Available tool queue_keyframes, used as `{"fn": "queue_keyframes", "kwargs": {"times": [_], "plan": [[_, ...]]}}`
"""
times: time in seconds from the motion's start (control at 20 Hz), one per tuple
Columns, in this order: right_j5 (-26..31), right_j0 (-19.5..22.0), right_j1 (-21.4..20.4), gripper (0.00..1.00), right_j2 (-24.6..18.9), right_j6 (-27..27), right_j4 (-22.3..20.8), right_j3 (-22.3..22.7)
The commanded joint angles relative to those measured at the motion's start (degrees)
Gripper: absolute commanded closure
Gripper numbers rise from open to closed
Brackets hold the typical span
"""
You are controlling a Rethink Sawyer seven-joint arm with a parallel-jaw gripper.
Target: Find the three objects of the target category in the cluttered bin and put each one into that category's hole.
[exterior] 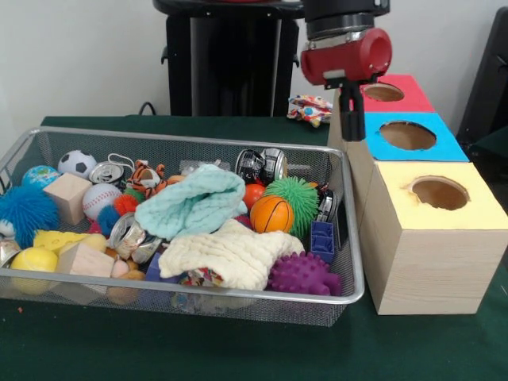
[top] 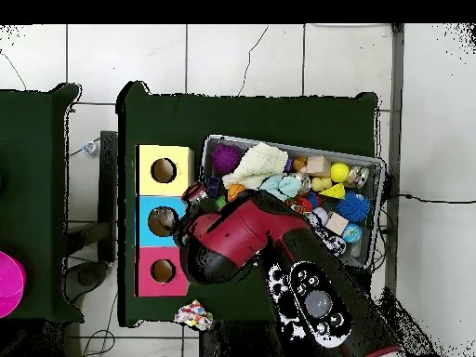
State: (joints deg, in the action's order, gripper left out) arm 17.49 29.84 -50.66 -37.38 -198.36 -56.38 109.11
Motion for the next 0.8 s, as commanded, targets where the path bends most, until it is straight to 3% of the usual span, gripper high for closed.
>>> {"fn": "queue_keyframes", "kwargs": {"times": [0.05,0.4,0.8], "plan": [[4.74,-7.75,5.22,1.0,11.73,4.18,-19.06,-8.26],[4.74,-15.53,12.59,1.0,20.29,-11.1,-33.6,-15.88],[3.18,-19.2,16.7,1.0,24.51,-17.89,-39.72,-19.99]]}}
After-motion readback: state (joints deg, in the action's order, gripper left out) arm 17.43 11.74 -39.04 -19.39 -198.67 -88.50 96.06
